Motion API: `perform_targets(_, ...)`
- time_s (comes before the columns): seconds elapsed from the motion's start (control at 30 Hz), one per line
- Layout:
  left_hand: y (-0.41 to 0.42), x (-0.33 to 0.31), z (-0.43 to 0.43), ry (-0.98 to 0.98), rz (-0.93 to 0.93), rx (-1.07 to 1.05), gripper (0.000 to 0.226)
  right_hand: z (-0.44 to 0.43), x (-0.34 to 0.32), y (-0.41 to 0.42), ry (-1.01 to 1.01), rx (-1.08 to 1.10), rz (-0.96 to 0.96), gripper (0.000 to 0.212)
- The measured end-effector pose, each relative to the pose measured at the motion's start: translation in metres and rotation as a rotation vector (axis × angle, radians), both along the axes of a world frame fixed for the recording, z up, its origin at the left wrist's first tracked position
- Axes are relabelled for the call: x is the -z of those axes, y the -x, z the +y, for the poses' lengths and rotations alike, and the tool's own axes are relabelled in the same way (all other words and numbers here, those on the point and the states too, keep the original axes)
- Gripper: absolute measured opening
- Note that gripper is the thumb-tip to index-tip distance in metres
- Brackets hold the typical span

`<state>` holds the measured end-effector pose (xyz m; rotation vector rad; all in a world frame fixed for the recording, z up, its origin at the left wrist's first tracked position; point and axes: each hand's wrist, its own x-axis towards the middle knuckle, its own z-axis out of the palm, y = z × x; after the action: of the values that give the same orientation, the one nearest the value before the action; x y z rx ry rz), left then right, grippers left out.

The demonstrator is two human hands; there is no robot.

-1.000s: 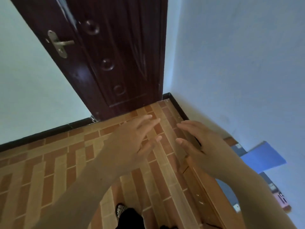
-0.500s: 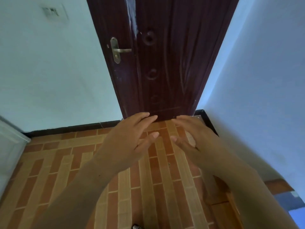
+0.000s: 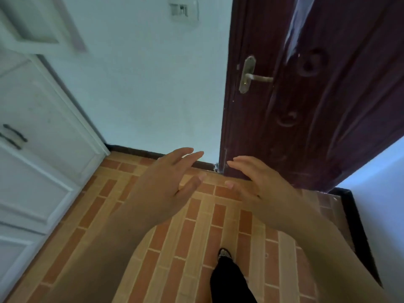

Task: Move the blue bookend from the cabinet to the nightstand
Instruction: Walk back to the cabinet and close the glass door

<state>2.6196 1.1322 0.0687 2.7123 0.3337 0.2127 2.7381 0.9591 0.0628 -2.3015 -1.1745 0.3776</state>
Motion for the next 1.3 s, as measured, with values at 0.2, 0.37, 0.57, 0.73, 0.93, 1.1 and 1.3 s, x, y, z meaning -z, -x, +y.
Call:
perform_targets(0.2, -0.046, -0.005, 0.067, -0.032, 0.009, -0.177, 0.063, 0.088, -0.001, -0.075, -0.049, -0.163, -0.016, 0.049)
perform_targets(0.37, -0.071, -0.005, 0.113, -0.019, -0.02, -0.316, 0.06, 0.155, -0.004, -0.117, -0.082, -0.305, -0.003, 0.05)
perform_targets(0.57, -0.07, 0.002, 0.185, -0.007, -0.04, -0.444, 0.06, 0.245, -0.012, -0.134, -0.069, -0.45, 0.02, 0.046)
perform_targets(0.73, -0.079, 0.002, 0.265, -0.032, -0.057, -0.518, 0.062, 0.337, -0.014, -0.145, -0.033, -0.541, -0.003, 0.05)
perform_targets(0.93, -0.091, -0.01, 0.378, -0.059, -0.074, -0.548, 0.057, 0.457, -0.021, -0.15, -0.031, -0.54, -0.038, 0.058)
perform_targets(1.1, -0.093, -0.024, 0.462, -0.112, -0.046, -0.551, 0.066, 0.537, -0.032, -0.144, -0.066, -0.557, -0.054, 0.052)
perform_targets(1.3, -0.088, -0.039, 0.542, -0.138, -0.037, -0.595, 0.061, 0.618, -0.048, -0.151, -0.131, -0.583, -0.111, 0.051)
